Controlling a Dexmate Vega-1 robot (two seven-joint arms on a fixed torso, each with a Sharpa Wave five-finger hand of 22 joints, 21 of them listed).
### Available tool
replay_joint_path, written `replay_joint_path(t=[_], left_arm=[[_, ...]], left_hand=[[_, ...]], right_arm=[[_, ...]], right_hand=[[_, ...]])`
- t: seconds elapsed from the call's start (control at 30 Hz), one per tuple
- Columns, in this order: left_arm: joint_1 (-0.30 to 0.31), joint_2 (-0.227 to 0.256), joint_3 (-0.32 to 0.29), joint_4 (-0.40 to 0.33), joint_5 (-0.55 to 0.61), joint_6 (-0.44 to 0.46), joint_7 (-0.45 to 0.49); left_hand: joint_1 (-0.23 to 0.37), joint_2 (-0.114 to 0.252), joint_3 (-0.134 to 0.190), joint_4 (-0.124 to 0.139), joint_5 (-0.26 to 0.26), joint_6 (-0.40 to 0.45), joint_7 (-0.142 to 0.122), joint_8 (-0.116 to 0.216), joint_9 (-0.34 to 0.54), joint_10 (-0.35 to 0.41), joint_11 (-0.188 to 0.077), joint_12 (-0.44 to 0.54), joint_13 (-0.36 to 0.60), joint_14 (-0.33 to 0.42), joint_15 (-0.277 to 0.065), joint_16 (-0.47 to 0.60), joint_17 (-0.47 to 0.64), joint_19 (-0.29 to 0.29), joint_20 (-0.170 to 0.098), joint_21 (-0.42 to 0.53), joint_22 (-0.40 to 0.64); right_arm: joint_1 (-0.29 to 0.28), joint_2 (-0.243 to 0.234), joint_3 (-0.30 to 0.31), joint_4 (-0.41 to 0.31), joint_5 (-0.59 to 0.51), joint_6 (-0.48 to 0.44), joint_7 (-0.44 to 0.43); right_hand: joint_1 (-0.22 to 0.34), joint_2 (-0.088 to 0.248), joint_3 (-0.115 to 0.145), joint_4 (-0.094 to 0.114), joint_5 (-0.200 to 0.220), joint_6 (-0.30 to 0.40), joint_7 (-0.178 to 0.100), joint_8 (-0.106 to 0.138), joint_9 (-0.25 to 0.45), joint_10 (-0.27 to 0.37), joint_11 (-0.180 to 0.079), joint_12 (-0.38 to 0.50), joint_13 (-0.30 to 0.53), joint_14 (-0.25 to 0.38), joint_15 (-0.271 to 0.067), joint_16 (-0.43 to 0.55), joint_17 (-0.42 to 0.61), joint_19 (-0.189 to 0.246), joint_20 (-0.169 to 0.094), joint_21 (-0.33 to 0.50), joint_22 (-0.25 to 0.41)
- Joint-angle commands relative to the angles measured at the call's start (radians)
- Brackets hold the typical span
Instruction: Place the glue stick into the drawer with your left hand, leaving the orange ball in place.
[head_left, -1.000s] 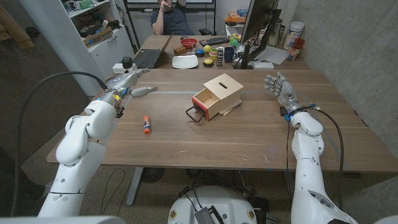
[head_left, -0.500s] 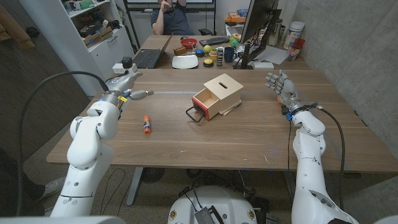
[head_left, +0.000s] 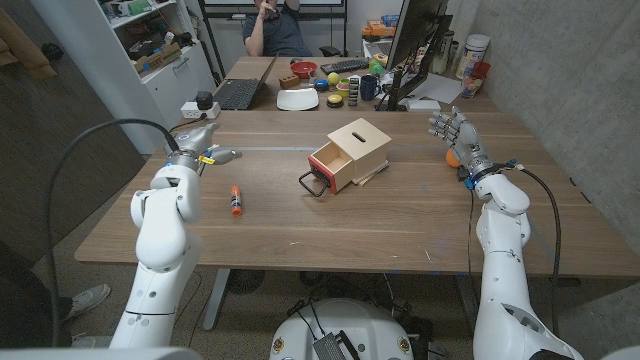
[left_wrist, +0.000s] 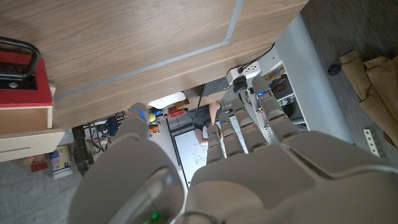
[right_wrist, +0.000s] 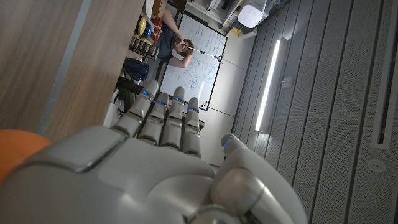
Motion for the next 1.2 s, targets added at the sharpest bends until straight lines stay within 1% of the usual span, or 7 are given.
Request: replay_joint_path(t=[0.03, 0.17, 0.23, 0.6, 0.73, 0.9, 1.2], left_arm=[[-0.044, -0.053, 0.055, 0.039, 0.147, 0.076, -0.102], [-0.056, -0.072, 0.063, 0.050, 0.171, 0.092, -0.123], [-0.064, -0.078, 0.069, 0.058, 0.194, 0.098, -0.148], [-0.094, -0.092, 0.078, 0.093, 0.228, 0.095, -0.256], [-0.090, -0.103, 0.086, 0.108, 0.238, 0.112, -0.227], [-0.104, -0.114, 0.098, 0.123, 0.282, 0.124, -0.282], [-0.103, -0.130, 0.101, 0.132, 0.321, 0.132, -0.322]], left_hand=[[0.008, -0.007, -0.022, 0.001, 0.006, 0.017, 0.049, 0.008, 0.001, 0.026, 0.007, 0.009, 0.004, 0.029, -0.008, 0.010, -0.001, 0.029, -0.002, -0.008, 0.002], [0.004, -0.006, -0.046, 0.002, 0.007, 0.049, 0.109, 0.016, 0.001, 0.050, 0.013, 0.011, 0.004, 0.037, -0.012, 0.006, -0.001, 0.033, -0.009, -0.021, 0.002], [0.005, -0.005, -0.051, 0.003, 0.008, 0.055, 0.120, 0.017, 0.000, 0.056, 0.014, 0.012, 0.004, 0.045, -0.013, 0.008, -0.001, 0.042, -0.014, -0.021, 0.002], [0.002, -0.006, -0.067, 0.004, 0.009, 0.055, 0.147, 0.012, 0.000, 0.062, 0.032, 0.009, 0.004, 0.052, -0.009, 0.007, -0.001, 0.048, -0.017, -0.028, 0.002], [-0.008, -0.013, -0.089, 0.005, 0.008, 0.041, 0.164, 0.003, -0.001, 0.047, 0.041, 0.000, 0.005, 0.040, 0.007, -0.001, 0.000, 0.036, -0.016, -0.042, 0.002], [-0.019, -0.012, -0.117, 0.007, 0.009, 0.071, 0.184, 0.012, -0.001, 0.074, 0.055, 0.007, 0.005, 0.067, 0.013, 0.006, 0.001, 0.047, -0.016, -0.051, 0.002], [-0.018, -0.006, -0.131, 0.006, 0.011, 0.077, 0.198, 0.010, -0.001, 0.092, 0.071, 0.010, 0.006, 0.083, 0.019, 0.009, 0.001, 0.056, -0.023, -0.056, 0.002]], right_arm=[[0.009, -0.020, 0.006, 0.011, 0.012, 0.016, 0.026], [0.011, -0.026, 0.008, 0.018, 0.011, 0.020, 0.028], [0.013, -0.028, 0.010, 0.022, 0.014, 0.026, 0.030], [0.023, -0.040, 0.015, 0.046, 0.016, 0.038, 0.035], [0.027, -0.043, 0.016, 0.058, 0.018, 0.045, 0.036], [0.036, -0.049, 0.018, 0.071, 0.025, 0.049, 0.046], [0.045, -0.054, 0.022, 0.089, 0.028, 0.057, 0.048]], right_hand=[[-0.009, -0.001, -0.006, 0.003, 0.006, 0.003, 0.005, 0.003, 0.006, 0.005, 0.008, 0.001, 0.003, 0.004, 0.003, 0.008, 0.002, 0.005, 0.002, -0.001, 0.002], [-0.012, -0.003, -0.008, 0.003, 0.007, 0.003, 0.007, 0.003, 0.006, 0.005, 0.008, 0.002, 0.003, 0.003, 0.003, 0.007, 0.002, 0.005, 0.002, -0.002, 0.002], [-0.014, -0.004, -0.009, 0.004, 0.007, 0.003, 0.006, 0.003, 0.006, 0.005, 0.007, 0.002, 0.003, 0.003, 0.003, 0.007, 0.002, 0.005, 0.002, -0.003, 0.002], [-0.021, -0.007, -0.014, 0.004, 0.008, 0.003, 0.006, 0.003, 0.006, 0.006, 0.007, 0.001, 0.003, 0.003, 0.003, 0.007, 0.002, 0.005, 0.003, -0.005, 0.002], [-0.023, -0.008, -0.016, 0.004, 0.009, 0.003, 0.006, 0.003, 0.006, 0.006, 0.008, 0.001, 0.003, 0.003, 0.003, 0.007, 0.002, 0.004, 0.003, -0.005, 0.002], [-0.026, -0.009, -0.018, 0.004, 0.009, 0.003, 0.006, 0.003, 0.006, 0.007, 0.009, 0.002, 0.003, 0.003, 0.002, 0.007, 0.002, 0.005, 0.003, -0.006, 0.002], [-0.032, -0.010, -0.021, 0.004, 0.010, 0.002, 0.006, 0.003, 0.005, 0.006, 0.006, 0.001, 0.003, 0.003, 0.002, 0.007, 0.001, 0.005, 0.002, -0.008, 0.002]])
